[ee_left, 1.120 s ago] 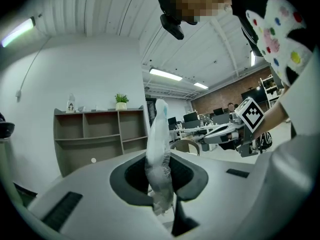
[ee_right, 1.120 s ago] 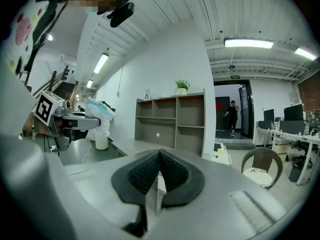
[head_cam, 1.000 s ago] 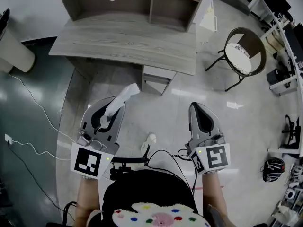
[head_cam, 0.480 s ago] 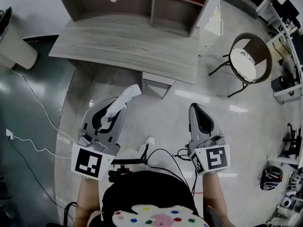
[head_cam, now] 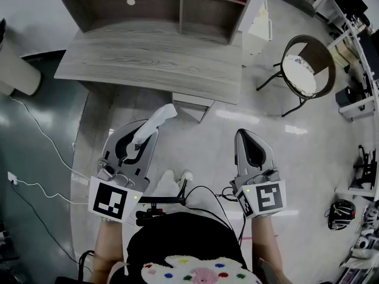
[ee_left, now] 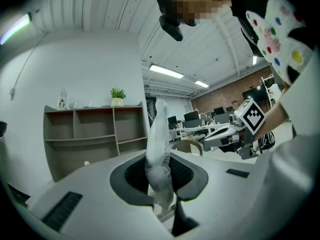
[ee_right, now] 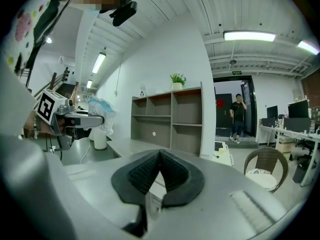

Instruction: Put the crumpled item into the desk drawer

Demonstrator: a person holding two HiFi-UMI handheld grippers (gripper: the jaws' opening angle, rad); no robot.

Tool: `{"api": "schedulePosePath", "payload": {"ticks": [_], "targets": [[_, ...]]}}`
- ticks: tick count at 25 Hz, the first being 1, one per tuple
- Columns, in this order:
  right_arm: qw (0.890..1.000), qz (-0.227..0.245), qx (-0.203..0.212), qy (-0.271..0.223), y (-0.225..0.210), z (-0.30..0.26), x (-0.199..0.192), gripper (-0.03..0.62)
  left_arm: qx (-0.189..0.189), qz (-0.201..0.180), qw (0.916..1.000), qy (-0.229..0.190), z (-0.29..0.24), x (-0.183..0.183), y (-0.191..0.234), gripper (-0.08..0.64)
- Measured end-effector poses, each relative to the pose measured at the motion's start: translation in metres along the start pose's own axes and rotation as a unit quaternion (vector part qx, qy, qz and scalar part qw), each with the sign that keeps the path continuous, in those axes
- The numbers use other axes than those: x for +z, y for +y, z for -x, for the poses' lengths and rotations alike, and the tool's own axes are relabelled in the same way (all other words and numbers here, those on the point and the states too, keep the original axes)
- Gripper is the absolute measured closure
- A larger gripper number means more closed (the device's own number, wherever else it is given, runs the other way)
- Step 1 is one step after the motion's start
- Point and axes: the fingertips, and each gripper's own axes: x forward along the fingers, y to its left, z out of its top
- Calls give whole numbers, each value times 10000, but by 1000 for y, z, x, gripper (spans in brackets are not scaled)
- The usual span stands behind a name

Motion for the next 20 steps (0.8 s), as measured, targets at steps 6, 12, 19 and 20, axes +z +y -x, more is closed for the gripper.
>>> {"api": "schedulePosePath", "payload": {"ticks": [6,12,19,20], "targets": [[10000,-76,-28,23,4,-5,-1,583,-172,-15,9998,-85,-8,4,7,506],[9998,-159,-59,102,7,-12,-12,583,-265,-1,9996,-5,-12,-7,14,506],[9997,-202,34,-100,13,-22,-20,583,-307,45,9995,78,-18,-21,24,506],[9997,-240,52,-75,14,-24,-24,583,-313,55,9994,96,-19,-24,25,506]]}}
